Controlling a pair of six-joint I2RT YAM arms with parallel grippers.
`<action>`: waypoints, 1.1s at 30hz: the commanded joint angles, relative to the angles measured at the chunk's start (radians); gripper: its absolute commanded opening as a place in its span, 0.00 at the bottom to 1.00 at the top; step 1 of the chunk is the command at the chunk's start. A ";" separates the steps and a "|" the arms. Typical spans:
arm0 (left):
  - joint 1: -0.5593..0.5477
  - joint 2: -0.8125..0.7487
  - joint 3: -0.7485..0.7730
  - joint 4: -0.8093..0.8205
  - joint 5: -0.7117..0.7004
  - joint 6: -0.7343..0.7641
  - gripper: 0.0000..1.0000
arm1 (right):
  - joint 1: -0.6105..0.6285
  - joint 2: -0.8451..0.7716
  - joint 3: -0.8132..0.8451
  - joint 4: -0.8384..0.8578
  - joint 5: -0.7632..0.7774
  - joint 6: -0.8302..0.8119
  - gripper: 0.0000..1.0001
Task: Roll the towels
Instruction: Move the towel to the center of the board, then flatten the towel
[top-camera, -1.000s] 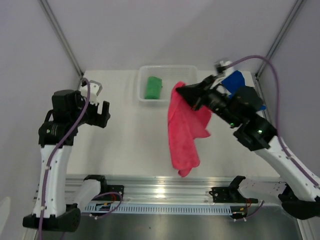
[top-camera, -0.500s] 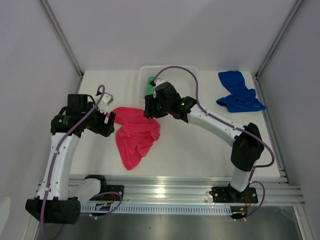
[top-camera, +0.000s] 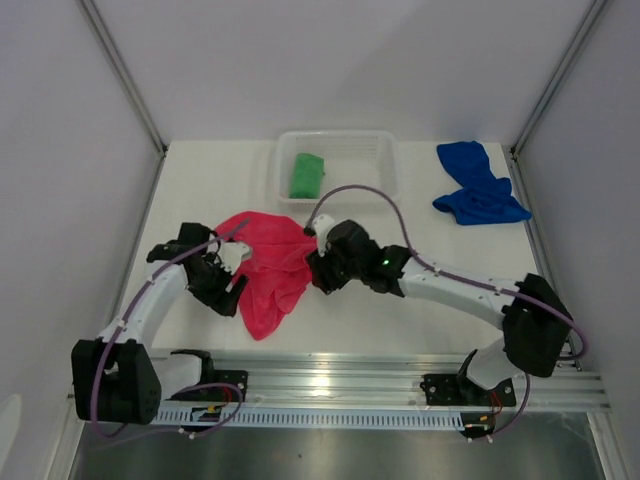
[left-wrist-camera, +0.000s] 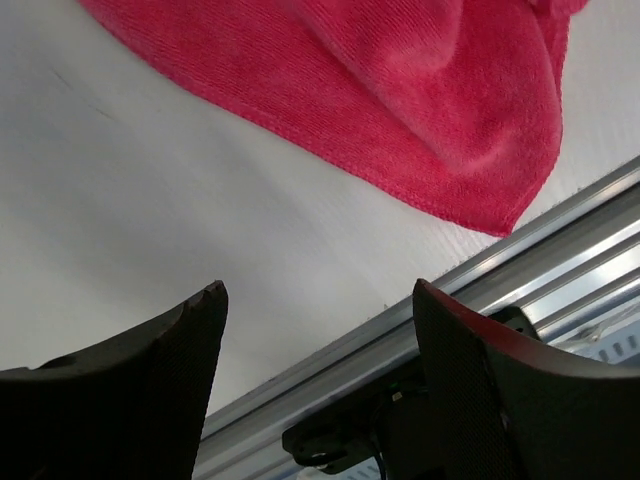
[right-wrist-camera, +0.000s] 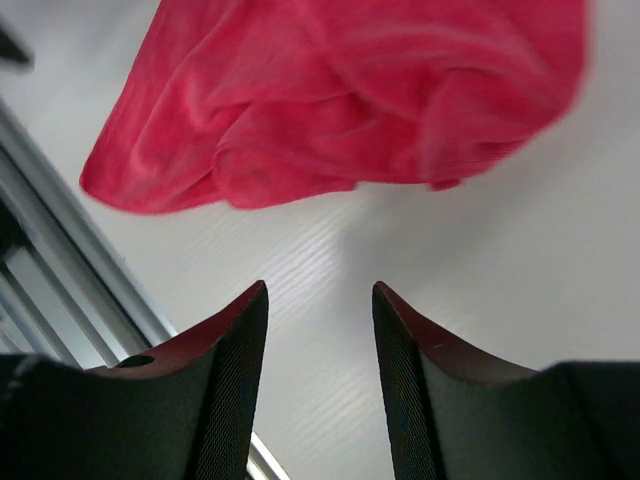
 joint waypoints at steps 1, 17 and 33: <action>0.179 0.039 0.077 0.078 0.142 0.007 0.76 | 0.132 0.118 0.036 0.084 0.032 -0.129 0.50; 0.609 0.070 0.118 0.094 0.239 -0.013 0.74 | 0.393 0.458 0.294 0.079 -0.101 -0.415 0.56; 0.614 0.049 0.166 0.052 0.245 0.016 0.75 | 0.375 0.687 0.472 0.036 -0.008 -0.271 0.36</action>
